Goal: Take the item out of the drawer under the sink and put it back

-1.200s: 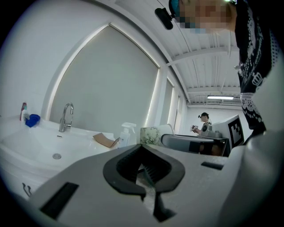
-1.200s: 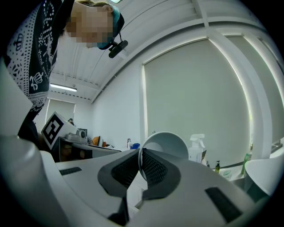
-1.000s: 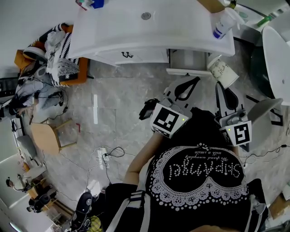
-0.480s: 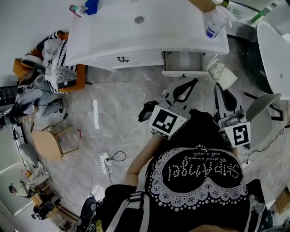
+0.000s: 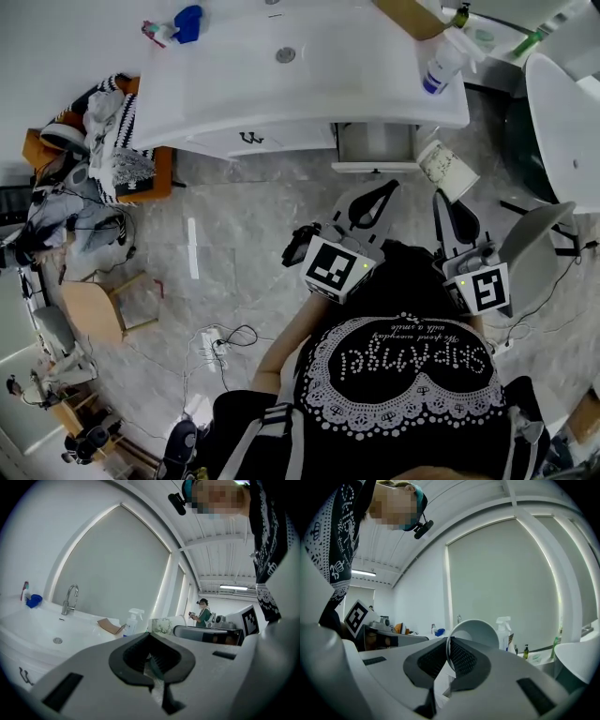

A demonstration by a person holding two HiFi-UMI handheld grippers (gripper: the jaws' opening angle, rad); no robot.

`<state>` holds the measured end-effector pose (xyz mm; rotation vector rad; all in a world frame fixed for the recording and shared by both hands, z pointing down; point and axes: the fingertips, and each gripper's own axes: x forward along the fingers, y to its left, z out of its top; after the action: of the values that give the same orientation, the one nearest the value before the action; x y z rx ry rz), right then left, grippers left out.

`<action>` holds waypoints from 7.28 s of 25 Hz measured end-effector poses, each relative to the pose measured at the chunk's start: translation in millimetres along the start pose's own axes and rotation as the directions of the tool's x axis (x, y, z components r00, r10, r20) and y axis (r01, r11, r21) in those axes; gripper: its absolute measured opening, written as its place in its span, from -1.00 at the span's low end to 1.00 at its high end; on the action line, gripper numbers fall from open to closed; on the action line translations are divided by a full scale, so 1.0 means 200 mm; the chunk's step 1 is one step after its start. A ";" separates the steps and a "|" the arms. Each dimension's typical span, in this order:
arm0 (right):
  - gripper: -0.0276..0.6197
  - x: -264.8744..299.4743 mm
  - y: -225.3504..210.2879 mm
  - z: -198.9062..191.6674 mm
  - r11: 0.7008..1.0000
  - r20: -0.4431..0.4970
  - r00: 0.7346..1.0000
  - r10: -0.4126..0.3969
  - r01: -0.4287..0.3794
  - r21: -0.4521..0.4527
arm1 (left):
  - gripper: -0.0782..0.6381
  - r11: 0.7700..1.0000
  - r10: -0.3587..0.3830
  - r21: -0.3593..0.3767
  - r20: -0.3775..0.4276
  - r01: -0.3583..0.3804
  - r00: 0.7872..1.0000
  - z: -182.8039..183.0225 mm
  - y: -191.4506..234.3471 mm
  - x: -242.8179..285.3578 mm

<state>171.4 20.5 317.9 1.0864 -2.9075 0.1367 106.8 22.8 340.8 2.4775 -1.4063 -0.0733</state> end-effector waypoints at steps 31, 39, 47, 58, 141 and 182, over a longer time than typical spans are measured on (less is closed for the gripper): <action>-0.84 0.32 -0.02 -0.14 0.988 -0.189 0.977 -0.101 0.076 -0.138 | -0.77 0.999 0.031 0.007 -0.023 -0.031 0.999 0.15 0.43 -0.10; -0.84 0.36 0.00 -0.23 0.988 -0.232 0.966 -0.114 0.085 -0.131 | -0.77 0.999 0.021 -0.024 -0.043 -0.022 0.999 0.14 0.49 -0.12; -0.84 0.38 0.04 -0.30 0.986 -0.270 0.956 -0.115 0.078 -0.147 | -0.77 0.998 0.013 -0.066 -0.070 -0.017 0.997 0.10 0.53 -0.15; -0.84 0.41 0.07 -0.42 0.969 -0.370 0.924 -0.102 0.007 -0.249 | -0.77 0.996 0.007 -0.090 -0.081 -0.015 0.997 0.09 0.56 -0.16; -0.84 0.92 -0.27 -1.96 0.769 -0.894 0.445 0.048 -0.588 -0.252 | -0.77 0.951 0.220 -0.159 -0.251 -0.265 0.943 -0.10 0.59 -0.36; -0.70 0.97 -0.26 -2.15 0.702 -0.953 0.298 0.052 -0.690 -0.177 | -0.77 0.939 0.192 -0.222 -0.297 -0.263 0.935 -0.19 0.58 -0.33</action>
<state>60.3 -104.3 762.1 0.0031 -1.8270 -0.1190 -18.3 31.3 401.9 2.0100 -1.4516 0.1211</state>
